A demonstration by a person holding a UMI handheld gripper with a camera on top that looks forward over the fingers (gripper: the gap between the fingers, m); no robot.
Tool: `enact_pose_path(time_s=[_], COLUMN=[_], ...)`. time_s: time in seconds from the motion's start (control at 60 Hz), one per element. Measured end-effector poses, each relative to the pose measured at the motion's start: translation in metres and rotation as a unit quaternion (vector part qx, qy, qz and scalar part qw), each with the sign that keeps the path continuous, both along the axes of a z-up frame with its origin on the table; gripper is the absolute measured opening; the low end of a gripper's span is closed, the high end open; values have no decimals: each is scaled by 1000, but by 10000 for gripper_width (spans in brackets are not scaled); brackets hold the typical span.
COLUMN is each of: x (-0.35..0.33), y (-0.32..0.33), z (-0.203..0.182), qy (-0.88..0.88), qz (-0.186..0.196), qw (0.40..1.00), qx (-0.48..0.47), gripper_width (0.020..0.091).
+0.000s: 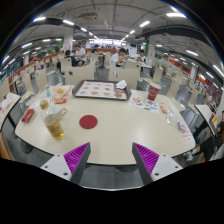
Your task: Pour water
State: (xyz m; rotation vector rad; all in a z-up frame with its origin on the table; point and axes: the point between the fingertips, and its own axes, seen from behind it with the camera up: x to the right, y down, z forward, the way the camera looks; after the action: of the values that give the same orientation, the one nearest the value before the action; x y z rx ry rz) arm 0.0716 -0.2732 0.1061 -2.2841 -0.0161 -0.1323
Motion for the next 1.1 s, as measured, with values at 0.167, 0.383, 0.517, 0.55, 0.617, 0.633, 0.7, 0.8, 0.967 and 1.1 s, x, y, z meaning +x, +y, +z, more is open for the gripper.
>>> enact_pose_path(time_s=[0.167,0.383,0.517,0.55,0.617,0.633,0.7,0.8,0.967,1.1], x=[-101,-200,-215,-216,-221,-223,-225,-220,-216,-204], y=[-6,38,81,91,108,112,123,129,124,122], z=[-18,-32,-38,-41,-45,-46,-55,-58,-52,-22], qy=[48,73,50,45,45,47,53,53,54,5], qz=[8,39,39,40,40,40,36,18,3,2], qw=[999,995,993,992,991,990,990,988,989,990], qx=[13,60,103,111,121,124,129,142,140,139], gripper_width=[853,855,834,811,761,734,617,477,386,385])
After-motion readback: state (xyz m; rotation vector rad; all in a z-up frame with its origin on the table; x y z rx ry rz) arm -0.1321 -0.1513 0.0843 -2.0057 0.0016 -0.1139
